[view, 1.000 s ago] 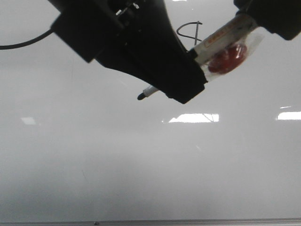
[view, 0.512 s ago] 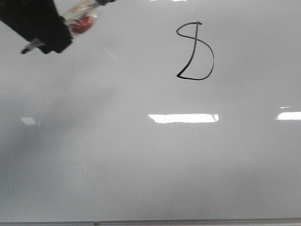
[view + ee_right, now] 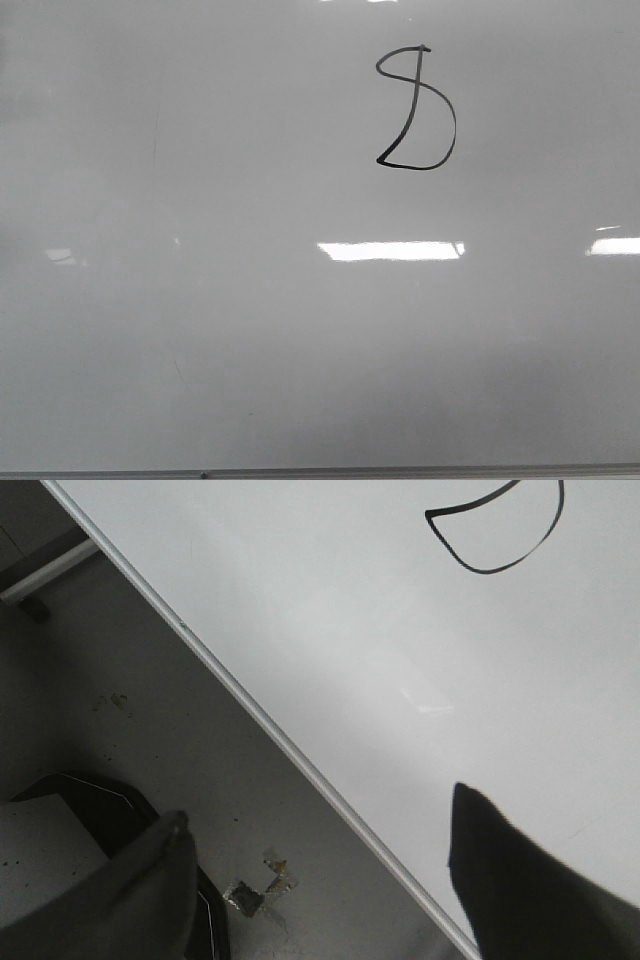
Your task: Write number 8 on whiteboard
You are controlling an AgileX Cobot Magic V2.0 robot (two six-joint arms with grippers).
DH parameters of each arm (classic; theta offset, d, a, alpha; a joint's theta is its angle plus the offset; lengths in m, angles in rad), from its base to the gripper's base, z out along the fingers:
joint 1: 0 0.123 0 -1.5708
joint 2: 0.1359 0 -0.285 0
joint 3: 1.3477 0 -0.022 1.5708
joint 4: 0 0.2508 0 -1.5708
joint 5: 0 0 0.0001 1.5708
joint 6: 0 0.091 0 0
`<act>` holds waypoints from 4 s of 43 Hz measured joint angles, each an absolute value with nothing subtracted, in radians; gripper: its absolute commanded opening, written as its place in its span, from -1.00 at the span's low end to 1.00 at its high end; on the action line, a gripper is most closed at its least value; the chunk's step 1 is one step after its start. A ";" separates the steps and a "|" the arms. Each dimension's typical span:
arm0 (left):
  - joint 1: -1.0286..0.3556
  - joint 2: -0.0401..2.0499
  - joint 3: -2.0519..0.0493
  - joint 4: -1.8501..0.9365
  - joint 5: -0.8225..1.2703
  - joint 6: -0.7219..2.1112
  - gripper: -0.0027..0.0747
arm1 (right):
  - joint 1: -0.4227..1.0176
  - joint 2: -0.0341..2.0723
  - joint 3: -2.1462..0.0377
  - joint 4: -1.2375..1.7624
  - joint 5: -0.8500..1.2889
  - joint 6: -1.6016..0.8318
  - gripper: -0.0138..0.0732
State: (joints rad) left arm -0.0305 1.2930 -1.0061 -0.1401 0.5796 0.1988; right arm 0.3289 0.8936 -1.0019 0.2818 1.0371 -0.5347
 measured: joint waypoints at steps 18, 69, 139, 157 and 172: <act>-0.010 1.431 -1.004 -0.140 0.498 0.120 -0.72 | 0.329 0.894 -1.002 0.282 1.037 -0.535 0.58; -0.098 1.120 -1.035 -0.138 0.739 0.158 -0.01 | 0.221 0.686 -1.002 0.073 1.101 -0.100 0.46; -0.289 0.631 -0.809 -0.044 0.858 0.013 -0.99 | 0.221 0.580 -0.901 0.067 1.114 -0.090 -0.84; -0.289 0.631 -0.808 -0.046 0.858 0.013 -0.99 | 0.221 0.580 -0.901 0.067 1.114 -0.090 -0.84; -0.210 0.505 -0.744 0.038 0.739 0.039 -0.99 | 0.221 0.580 -0.901 0.067 1.114 -0.090 -0.84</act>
